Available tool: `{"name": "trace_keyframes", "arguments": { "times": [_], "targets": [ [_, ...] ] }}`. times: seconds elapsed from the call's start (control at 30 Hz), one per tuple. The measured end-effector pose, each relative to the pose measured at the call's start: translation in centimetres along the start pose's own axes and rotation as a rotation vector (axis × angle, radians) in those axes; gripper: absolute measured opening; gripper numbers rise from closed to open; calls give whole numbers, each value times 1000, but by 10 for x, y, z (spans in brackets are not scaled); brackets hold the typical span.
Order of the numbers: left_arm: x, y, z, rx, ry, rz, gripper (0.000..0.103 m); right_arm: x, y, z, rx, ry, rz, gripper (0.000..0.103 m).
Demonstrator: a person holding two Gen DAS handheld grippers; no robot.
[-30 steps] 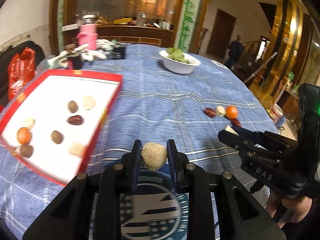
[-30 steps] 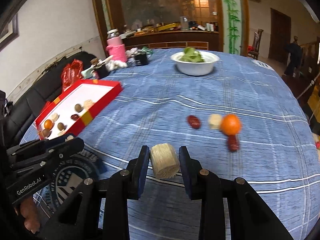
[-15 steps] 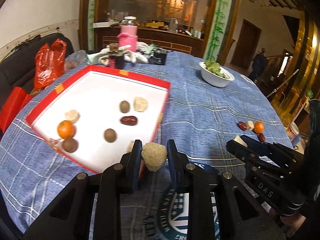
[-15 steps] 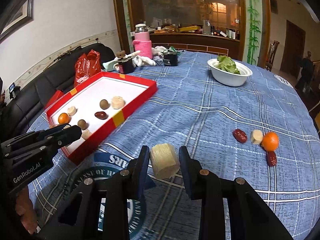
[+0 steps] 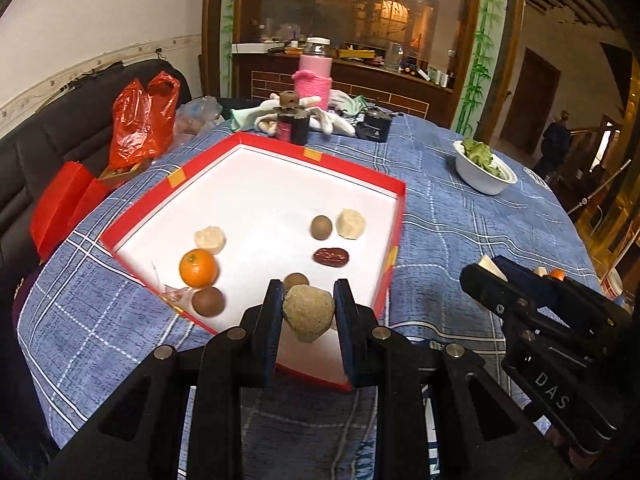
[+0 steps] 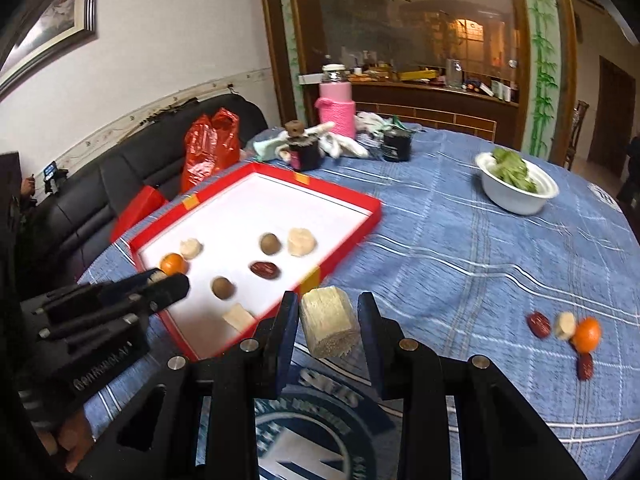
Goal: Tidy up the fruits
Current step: 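Carry both beige chunks toward the tray, then open both grippers over the tray to drop the beige chunks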
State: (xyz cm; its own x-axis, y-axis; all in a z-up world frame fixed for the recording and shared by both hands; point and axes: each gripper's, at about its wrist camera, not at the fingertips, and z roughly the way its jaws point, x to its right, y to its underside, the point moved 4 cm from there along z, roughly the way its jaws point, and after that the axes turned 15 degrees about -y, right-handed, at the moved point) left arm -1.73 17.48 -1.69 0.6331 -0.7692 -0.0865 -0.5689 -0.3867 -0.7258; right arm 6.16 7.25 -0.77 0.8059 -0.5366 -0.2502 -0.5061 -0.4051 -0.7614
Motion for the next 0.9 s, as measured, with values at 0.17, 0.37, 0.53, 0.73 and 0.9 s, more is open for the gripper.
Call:
{"name": "trace_keyframes", "arguments": {
  "times": [0.17, 0.37, 0.53, 0.73, 0.9],
  "targets": [
    [-8, -3, 2, 2, -19, -13, 23, -15, -9, 12, 6, -30, -16, 31],
    [-20, -10, 10, -5, -46, -32, 23, -29, -19, 30, 1, -58, -30, 31],
    [-30, -17, 18, -8, -63, -57, 23, -33, -24, 37, 0, -72, -34, 31],
    [-32, -29, 30, -8, -81, -57, 23, -34, -34, 54, -15, -79, -37, 31],
    [-37, -33, 43, -23, -104, -59, 23, -31, -39, 73, -37, -79, -24, 31]
  ]
}}
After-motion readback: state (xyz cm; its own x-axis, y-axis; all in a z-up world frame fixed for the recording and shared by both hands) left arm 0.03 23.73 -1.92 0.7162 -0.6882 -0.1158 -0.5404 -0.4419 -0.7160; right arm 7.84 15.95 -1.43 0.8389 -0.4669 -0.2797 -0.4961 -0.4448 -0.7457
